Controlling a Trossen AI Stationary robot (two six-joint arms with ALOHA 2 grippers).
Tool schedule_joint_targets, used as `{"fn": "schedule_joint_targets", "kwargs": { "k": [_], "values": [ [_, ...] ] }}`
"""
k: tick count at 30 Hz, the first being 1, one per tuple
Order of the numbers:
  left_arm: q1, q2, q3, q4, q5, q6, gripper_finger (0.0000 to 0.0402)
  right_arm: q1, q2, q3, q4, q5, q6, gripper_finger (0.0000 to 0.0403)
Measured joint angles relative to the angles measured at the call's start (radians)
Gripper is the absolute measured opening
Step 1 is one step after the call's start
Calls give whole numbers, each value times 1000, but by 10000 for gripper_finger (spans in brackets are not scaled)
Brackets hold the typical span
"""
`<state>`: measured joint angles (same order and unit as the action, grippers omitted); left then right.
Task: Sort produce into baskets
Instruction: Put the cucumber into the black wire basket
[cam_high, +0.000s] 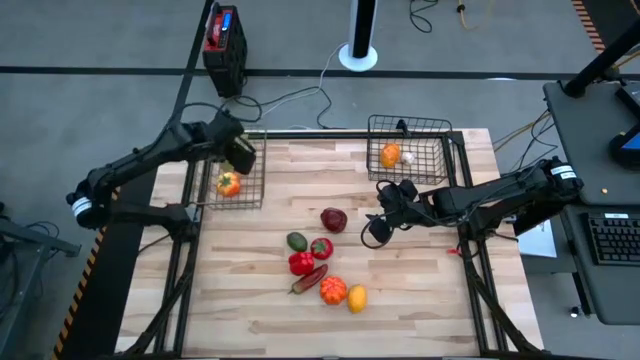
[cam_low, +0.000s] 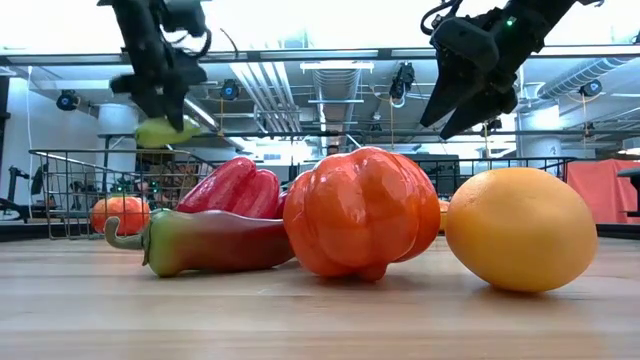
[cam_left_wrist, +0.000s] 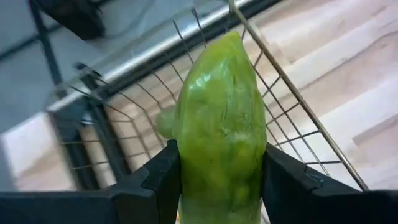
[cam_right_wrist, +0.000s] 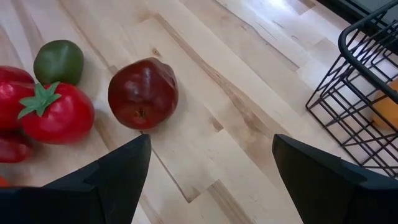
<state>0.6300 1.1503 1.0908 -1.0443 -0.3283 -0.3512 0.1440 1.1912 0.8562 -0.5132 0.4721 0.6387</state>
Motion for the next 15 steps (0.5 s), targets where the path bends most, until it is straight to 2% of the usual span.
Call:
{"fn": "schedule_joint_targets", "kwargs": {
  "k": [4,12,15],
  "values": [
    [47,45,-25,32,53,-16,157,0,0,0,1,0,-9,327],
    [51,137,-25,27,47,-175,157,0,0,0,1,0,-11,327],
    [51,170,-25,19,3,-226,157,0,0,0,1,0,-12,327]
  ]
}}
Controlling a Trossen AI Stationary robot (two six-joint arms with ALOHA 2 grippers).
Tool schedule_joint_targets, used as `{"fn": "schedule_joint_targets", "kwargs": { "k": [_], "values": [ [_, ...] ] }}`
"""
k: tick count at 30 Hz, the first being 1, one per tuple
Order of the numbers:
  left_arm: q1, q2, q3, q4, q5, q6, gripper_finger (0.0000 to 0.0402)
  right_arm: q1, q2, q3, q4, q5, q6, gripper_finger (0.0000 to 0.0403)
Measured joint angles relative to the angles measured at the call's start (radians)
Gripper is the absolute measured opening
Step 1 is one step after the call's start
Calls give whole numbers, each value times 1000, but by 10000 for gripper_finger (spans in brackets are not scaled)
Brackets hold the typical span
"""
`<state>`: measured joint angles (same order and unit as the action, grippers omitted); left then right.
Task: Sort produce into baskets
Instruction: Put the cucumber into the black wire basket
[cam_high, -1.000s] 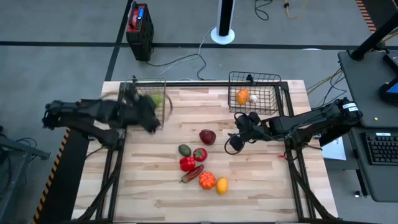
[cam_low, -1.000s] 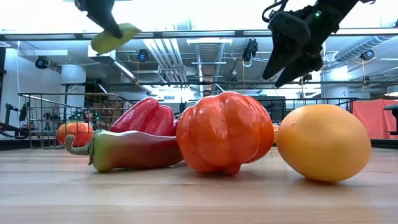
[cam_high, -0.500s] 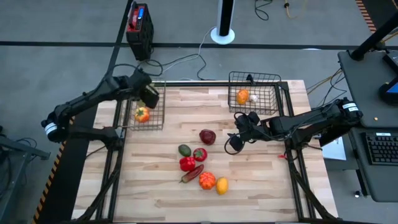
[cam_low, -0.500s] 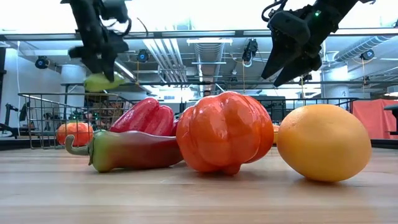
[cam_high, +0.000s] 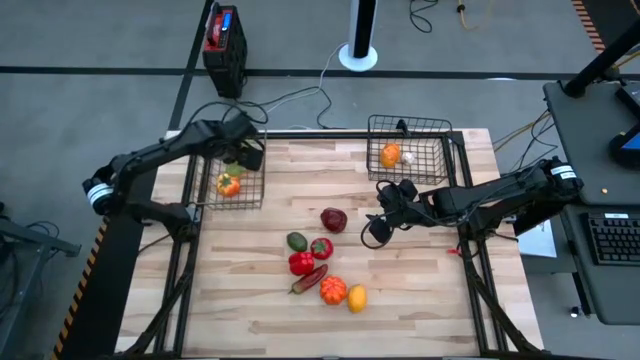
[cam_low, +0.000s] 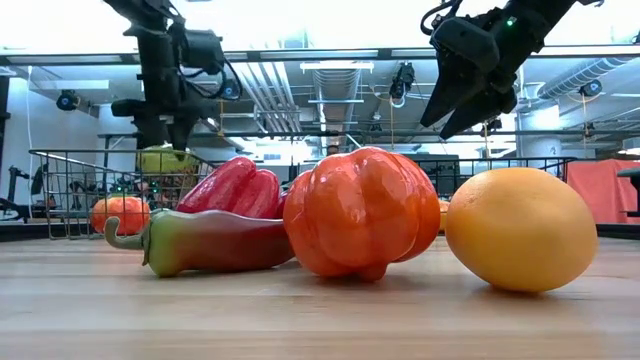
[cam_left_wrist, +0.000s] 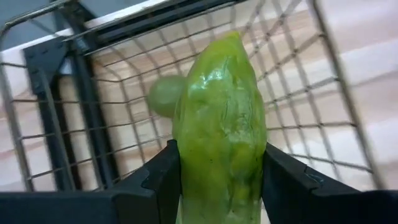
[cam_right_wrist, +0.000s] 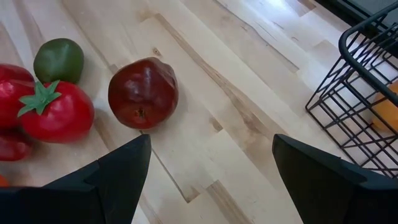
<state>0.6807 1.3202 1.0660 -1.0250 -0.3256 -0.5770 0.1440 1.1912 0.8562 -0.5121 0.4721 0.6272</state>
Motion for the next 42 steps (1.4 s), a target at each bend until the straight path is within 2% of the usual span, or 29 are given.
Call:
{"fn": "schedule_joint_targets", "kwargs": {
  "k": [3,12,33,38,42],
  "values": [
    [0,28,0,-20,-28,-12,157,0,0,0,0,0,-2,327],
    [0,71,0,-4,-27,-22,157,0,0,0,2,0,-18,327],
    [0,75,0,12,-27,-10,157,0,0,0,20,0,-25,327],
    [-45,42,0,64,-119,89,157,1,0,0,30,27,-42,327],
    [-127,-62,0,178,-110,207,157,2,0,0,73,76,-89,327]
  ]
}}
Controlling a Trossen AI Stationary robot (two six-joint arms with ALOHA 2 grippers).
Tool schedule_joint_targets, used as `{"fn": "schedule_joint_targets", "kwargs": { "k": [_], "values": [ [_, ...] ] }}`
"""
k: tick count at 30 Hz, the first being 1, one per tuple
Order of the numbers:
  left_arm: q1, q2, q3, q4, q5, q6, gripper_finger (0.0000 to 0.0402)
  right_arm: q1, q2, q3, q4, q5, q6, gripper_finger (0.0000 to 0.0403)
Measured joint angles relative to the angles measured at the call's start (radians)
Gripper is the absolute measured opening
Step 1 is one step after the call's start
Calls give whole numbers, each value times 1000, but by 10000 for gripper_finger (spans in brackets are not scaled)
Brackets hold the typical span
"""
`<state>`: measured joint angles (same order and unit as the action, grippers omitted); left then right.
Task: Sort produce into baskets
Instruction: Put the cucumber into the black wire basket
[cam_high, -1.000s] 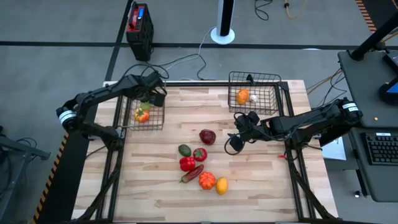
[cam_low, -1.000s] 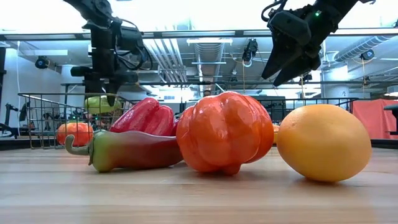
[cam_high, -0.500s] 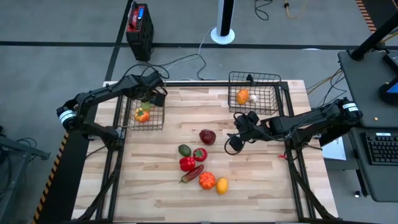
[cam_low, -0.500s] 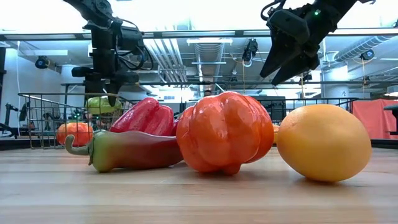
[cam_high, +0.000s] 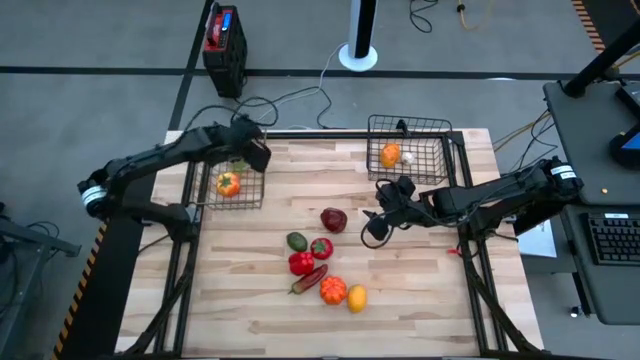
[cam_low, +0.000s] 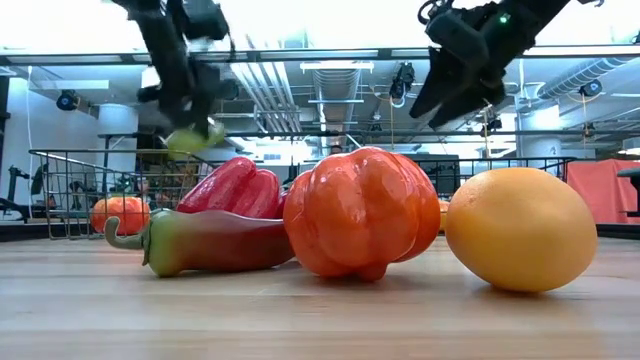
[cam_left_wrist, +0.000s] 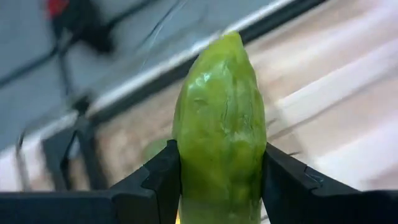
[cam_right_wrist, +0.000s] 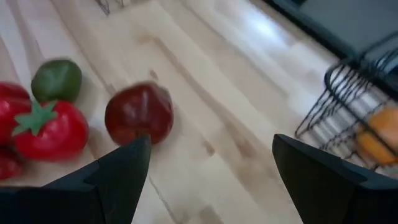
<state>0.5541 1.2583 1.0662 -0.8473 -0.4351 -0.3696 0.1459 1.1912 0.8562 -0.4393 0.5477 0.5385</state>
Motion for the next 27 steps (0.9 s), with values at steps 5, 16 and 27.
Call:
{"fn": "schedule_joint_targets", "kwargs": {
  "k": [5,16,27],
  "values": [
    [-163,-172,-31,338,270,179,157,5,0,-44,264,9,-182,327],
    [-498,-240,-409,1291,430,328,157,40,67,-188,1056,-128,-518,327],
    [-536,-27,-465,1617,392,279,157,40,261,-3,1085,-65,-634,327]
  ]
}}
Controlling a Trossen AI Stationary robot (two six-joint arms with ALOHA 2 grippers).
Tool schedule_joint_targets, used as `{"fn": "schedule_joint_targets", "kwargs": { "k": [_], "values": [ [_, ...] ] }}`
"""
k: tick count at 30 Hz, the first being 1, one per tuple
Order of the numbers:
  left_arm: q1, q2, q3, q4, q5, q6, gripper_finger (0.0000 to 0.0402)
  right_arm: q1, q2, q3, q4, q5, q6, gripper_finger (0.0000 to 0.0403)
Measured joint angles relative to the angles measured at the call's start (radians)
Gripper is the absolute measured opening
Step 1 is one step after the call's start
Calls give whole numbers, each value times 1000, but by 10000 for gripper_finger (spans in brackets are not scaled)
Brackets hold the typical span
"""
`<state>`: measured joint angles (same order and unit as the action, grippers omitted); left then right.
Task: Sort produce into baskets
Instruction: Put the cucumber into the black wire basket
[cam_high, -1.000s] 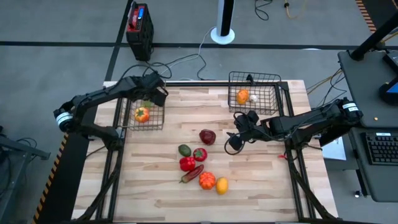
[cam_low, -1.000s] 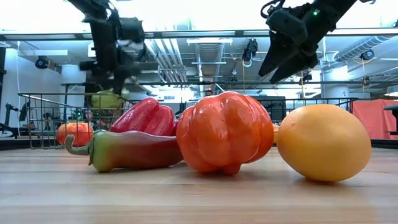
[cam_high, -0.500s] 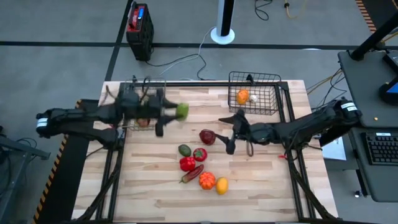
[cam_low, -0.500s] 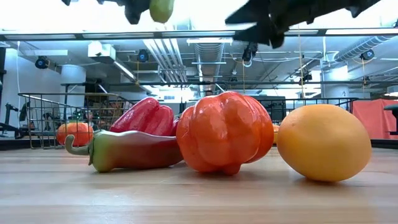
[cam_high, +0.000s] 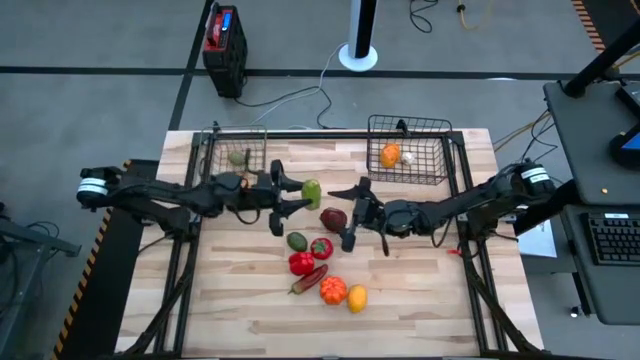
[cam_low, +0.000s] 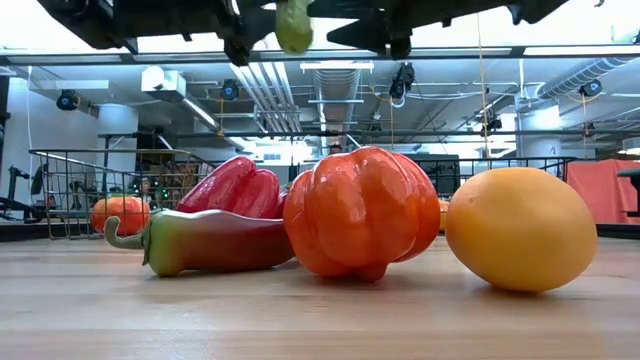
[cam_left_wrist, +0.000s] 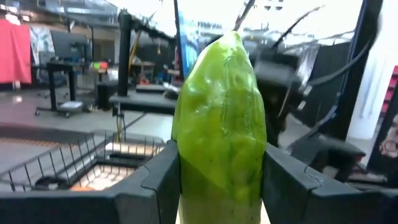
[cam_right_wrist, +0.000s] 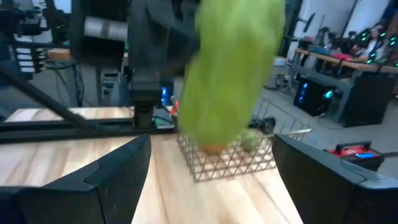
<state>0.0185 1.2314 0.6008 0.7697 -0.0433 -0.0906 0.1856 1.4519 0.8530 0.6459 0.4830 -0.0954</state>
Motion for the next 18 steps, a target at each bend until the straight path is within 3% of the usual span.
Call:
{"fn": "schedule_joint_targets", "kwargs": {
  "k": [13,18],
  "values": [
    [-5,91,44,28,32,-1,157,0,38,66,-23,34,-10,325],
    [-5,91,56,44,34,-1,159,0,39,70,-36,34,-9,292]
  ]
}}
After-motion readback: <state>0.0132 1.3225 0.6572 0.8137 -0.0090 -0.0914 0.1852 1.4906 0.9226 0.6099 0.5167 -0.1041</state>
